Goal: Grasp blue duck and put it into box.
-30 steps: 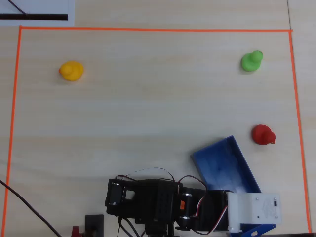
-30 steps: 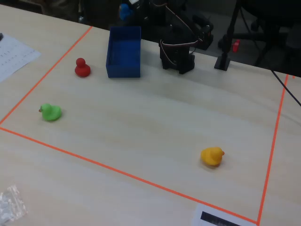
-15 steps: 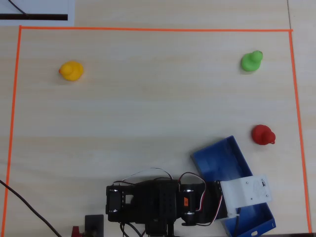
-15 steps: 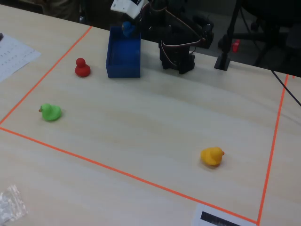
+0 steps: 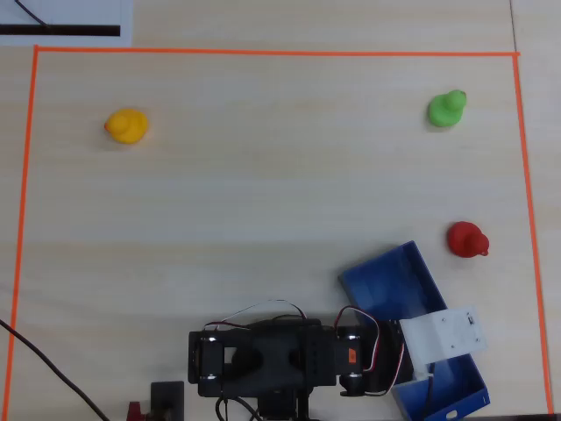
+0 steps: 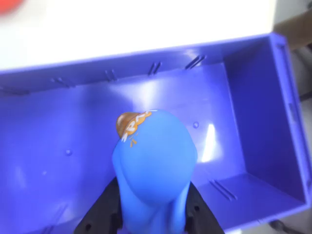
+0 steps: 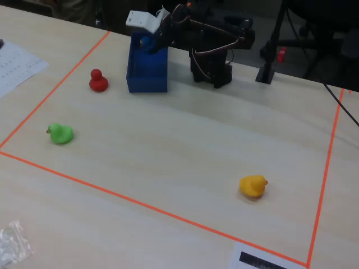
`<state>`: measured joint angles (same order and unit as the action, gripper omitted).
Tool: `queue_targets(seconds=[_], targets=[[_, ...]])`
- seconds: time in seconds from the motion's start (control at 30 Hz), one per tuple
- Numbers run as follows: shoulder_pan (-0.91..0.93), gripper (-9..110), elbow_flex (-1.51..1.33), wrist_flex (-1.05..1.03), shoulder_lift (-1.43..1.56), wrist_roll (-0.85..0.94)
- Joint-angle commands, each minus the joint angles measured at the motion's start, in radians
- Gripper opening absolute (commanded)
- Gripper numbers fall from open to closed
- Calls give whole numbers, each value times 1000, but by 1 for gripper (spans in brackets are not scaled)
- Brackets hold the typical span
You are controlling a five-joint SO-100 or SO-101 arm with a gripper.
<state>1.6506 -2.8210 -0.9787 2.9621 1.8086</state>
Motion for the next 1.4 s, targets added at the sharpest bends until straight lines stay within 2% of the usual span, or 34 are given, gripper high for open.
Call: queue_targets(seconds=[0.0, 0.63, 0.8, 0.93, 1.1, 1.23, 1.37], targets=[[14, 2, 29, 31, -57, 21], [37, 3, 49, 215, -350, 61], [41, 9, 48, 268, -408, 64], [44, 24, 48, 307, -436, 55], [52, 34, 49, 341, -448, 54], [55, 35, 66, 347, -454, 44], [15, 35, 196, 284, -454, -43]])
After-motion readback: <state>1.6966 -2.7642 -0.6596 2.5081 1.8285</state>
